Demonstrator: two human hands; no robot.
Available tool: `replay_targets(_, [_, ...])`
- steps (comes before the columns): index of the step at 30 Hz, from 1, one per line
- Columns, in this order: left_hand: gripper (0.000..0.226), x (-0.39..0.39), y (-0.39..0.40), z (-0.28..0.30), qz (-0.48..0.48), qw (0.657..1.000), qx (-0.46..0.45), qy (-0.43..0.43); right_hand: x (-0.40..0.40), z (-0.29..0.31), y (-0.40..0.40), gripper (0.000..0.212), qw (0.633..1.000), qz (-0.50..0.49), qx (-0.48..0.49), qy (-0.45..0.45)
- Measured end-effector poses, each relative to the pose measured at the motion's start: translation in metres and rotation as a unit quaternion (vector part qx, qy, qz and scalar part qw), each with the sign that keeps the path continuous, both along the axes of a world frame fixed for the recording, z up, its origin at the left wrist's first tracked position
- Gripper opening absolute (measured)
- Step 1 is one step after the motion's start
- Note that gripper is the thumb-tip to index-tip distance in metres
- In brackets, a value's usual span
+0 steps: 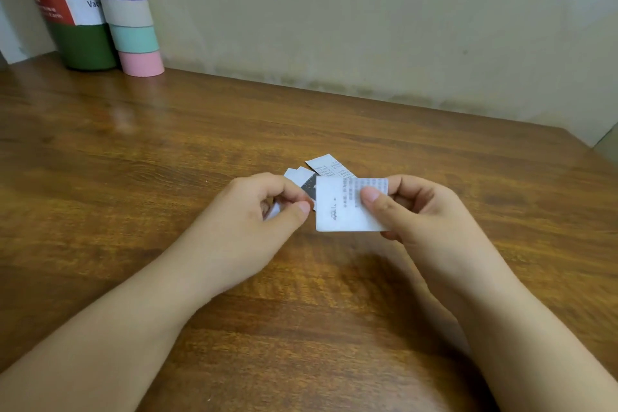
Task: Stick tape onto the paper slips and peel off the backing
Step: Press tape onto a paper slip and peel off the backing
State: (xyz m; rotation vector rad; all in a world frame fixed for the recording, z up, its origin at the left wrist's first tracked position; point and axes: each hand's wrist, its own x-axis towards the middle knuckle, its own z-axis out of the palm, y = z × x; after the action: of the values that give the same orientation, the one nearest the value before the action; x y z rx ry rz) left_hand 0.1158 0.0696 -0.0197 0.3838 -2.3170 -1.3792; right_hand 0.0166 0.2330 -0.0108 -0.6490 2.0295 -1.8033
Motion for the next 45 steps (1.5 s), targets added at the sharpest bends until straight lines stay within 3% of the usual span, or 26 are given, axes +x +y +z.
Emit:
replay_targets(2, [0.015, 0.0004, -0.0010, 0.0025, -0.017, 0.996, 0.082, 0.022, 0.0025, 0.0007, -0.0006, 0.044, 1.000, 0.015, -0.019, -0.007])
replay_targets(5, [0.018, 0.0016, -0.0003, 0.0065, -0.038, 0.992, 0.117, 0.031, 0.0045, 0.0010, -0.0028, 0.043, 0.999, 0.024, -0.023, -0.001])
replay_targets(9, [0.012, 0.0027, 0.0007, 0.0067, -0.036, 0.994, 0.094, 0.042, 0.0056, 0.0013, -0.0034, 0.037, 0.999, 0.032, -0.040, 0.003])
replay_targets(25, [0.024, 0.0019, -0.0014, 0.0056, -0.036, 0.992, 0.109, 0.044, 0.0077, 0.0066, -0.0007, 0.048, 1.000, 0.019, -0.006, 0.015])
replay_targets(34, [0.025, 0.0026, -0.0007, 0.0069, -0.067, 0.991, 0.107, 0.036, 0.0052, 0.0054, -0.0004, 0.026, 0.999, 0.004, -0.039, 0.005])
replay_targets(39, [0.028, 0.0027, -0.0017, 0.0029, -0.108, 0.991, 0.066, 0.055, 0.0036, 0.0042, -0.0010, 0.028, 0.999, -0.004, -0.048, 0.011])
replay_targets(45, [0.011, 0.0048, -0.0009, 0.0074, -0.152, 0.979, 0.112, 0.076, 0.0006, 0.0017, -0.0002, 0.023, 0.998, -0.004, -0.064, 0.008])
